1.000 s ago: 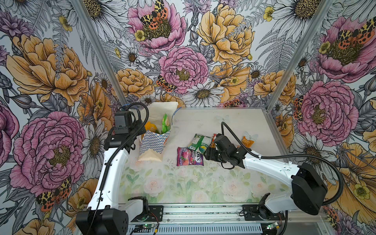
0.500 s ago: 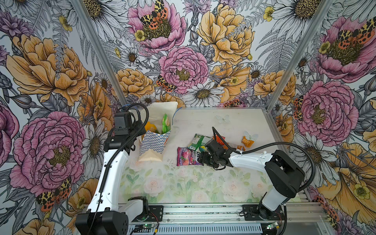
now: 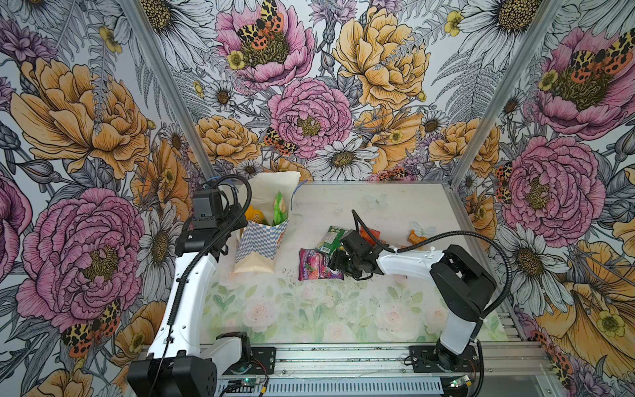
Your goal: Place the snacks into the paper bag
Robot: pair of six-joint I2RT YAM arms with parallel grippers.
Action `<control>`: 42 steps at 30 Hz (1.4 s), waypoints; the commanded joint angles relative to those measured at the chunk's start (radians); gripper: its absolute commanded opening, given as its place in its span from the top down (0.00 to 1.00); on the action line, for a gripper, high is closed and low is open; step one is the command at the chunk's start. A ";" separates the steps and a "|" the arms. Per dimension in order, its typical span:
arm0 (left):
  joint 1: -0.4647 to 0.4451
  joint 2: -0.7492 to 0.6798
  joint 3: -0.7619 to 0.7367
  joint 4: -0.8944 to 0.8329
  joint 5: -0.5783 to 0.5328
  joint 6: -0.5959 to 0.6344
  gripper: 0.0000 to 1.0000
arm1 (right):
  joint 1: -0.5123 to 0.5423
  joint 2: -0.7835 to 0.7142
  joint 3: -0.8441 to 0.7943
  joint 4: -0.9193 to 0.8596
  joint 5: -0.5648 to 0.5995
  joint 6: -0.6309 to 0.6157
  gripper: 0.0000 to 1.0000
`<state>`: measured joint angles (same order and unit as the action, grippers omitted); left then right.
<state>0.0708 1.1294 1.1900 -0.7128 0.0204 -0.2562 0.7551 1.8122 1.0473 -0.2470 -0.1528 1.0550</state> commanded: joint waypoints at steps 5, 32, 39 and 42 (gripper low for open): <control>0.011 -0.018 -0.007 0.030 0.056 -0.016 1.00 | -0.007 0.075 0.068 0.038 -0.055 -0.017 0.45; 0.012 -0.016 -0.012 0.035 0.049 -0.020 1.00 | -0.004 -0.006 0.022 0.107 -0.106 -0.037 1.00; 0.011 -0.014 -0.015 0.037 0.043 -0.023 1.00 | -0.002 -0.048 -0.024 0.165 -0.111 -0.006 1.00; 0.011 -0.013 -0.016 0.038 0.040 -0.022 1.00 | 0.003 -0.070 -0.026 0.164 -0.111 -0.008 1.00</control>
<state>0.0753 1.1294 1.1835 -0.7055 0.0425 -0.2630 0.7528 1.8042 1.0214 -0.1333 -0.2607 1.0332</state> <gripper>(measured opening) 0.051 0.046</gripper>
